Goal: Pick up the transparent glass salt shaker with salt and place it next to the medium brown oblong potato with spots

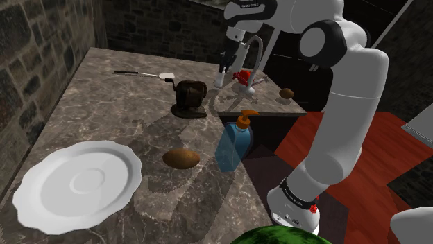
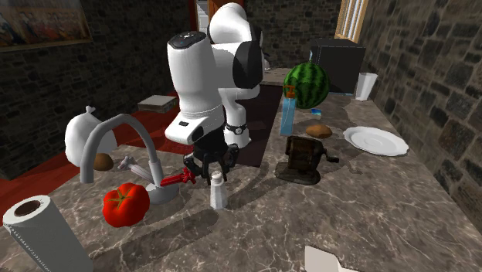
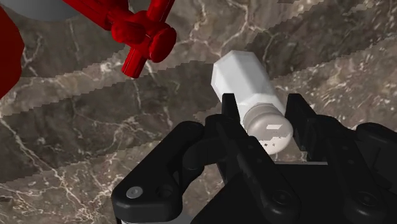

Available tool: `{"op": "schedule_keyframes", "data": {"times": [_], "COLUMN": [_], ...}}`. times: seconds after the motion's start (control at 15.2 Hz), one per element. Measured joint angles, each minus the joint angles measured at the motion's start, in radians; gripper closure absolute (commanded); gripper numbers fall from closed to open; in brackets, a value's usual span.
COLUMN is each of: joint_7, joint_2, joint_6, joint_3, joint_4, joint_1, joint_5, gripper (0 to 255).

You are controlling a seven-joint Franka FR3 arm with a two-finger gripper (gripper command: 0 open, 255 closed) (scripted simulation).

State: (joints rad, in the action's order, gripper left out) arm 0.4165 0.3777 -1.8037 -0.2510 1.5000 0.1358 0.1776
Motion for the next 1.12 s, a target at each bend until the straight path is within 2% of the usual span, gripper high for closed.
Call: {"op": "schedule_keyframes", "data": {"times": [1.12], "joint_7": [-0.022], "joint_2": [0.017], "joint_6": [0.236], "joint_3": [-0.003], "joint_4": [-0.254], "joint_1": [0.018], "joint_5": [-0.001], "gripper": [255]}}
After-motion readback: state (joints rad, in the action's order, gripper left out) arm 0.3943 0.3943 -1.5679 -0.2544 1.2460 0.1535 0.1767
